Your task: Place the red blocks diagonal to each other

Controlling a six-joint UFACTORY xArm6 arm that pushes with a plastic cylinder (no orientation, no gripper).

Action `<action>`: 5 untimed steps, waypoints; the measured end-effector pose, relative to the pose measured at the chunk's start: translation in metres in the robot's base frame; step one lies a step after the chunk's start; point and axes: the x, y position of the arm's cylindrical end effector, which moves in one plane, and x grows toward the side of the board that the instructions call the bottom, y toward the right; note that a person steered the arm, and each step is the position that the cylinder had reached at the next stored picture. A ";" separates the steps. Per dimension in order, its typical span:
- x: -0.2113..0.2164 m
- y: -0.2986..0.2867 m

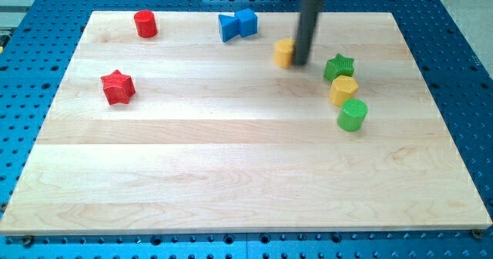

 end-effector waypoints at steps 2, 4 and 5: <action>0.021 -0.262; -0.067 -0.341; -0.079 -0.360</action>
